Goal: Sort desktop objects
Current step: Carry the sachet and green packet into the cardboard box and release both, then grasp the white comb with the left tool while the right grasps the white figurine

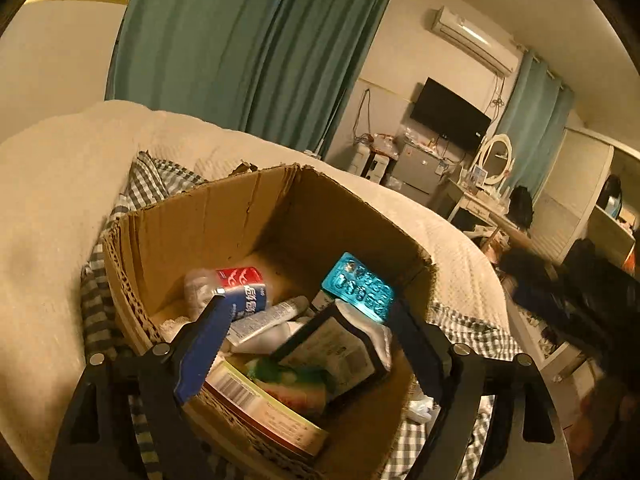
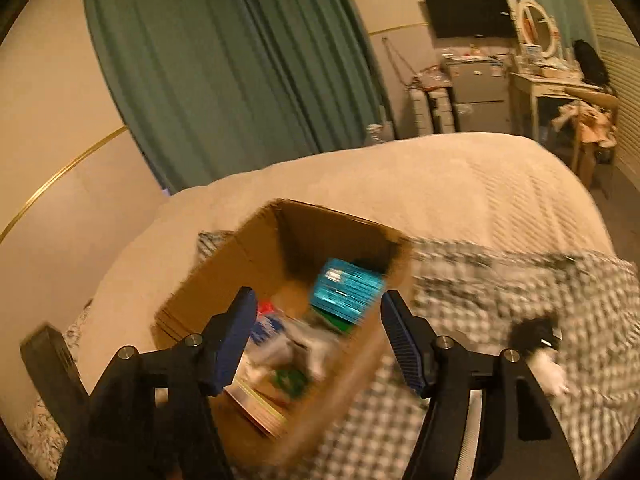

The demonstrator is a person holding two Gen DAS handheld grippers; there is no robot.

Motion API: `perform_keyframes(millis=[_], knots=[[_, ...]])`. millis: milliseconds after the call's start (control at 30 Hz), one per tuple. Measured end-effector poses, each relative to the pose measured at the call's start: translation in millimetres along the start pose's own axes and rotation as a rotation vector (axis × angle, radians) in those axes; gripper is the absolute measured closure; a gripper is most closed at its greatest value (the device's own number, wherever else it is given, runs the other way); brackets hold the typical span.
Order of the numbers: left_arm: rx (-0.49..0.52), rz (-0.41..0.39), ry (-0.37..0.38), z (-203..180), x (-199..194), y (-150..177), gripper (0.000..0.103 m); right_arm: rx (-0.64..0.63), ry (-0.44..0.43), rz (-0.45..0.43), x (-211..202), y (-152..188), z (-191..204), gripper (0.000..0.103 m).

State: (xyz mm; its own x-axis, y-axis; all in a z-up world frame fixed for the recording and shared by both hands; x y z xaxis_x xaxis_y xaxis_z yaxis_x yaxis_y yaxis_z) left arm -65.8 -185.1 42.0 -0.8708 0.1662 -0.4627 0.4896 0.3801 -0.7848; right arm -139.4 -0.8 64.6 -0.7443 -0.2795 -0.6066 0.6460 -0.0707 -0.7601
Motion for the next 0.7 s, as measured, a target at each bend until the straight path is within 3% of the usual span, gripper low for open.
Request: perform_keyframes(millis=[200,367,567,700], knots=[[0.017,0.054,0.048,-25.2,-8.7,10.1,0.018,0.024,0.168,-0.016,-54.1,38.1,-69.7,0.039],[0.122,0.066,0.125,-70.0,-23.0,26.0,0.018,0.031,0.322,-0.01,-86.6,78.5,-127.6,0.039],[0.201,0.159,0.211,-115.9,-3.4,73.5,0.015,0.096,0.331,0.034,-91.3,125.9,-175.4,0.039],[0.239,0.256,0.21,-127.4,28.1,106.3,0.015,0.167,0.297,0.079,-78.1,150.5,-201.1,0.039]])
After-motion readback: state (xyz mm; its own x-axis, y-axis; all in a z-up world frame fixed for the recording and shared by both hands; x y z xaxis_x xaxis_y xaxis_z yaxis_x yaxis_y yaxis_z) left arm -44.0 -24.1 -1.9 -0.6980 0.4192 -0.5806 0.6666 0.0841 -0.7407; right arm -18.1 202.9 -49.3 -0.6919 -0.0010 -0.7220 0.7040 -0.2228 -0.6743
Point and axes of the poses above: each gripper's, at about its wrist camera, not at the fingertips, and x roughly the way its jaws point, z to its left, y to its underside, the point moved 1 cm from there along x, roughly the way its jaws point, and after that the axes turned 9 degrees about y, right-handed, at the moved point
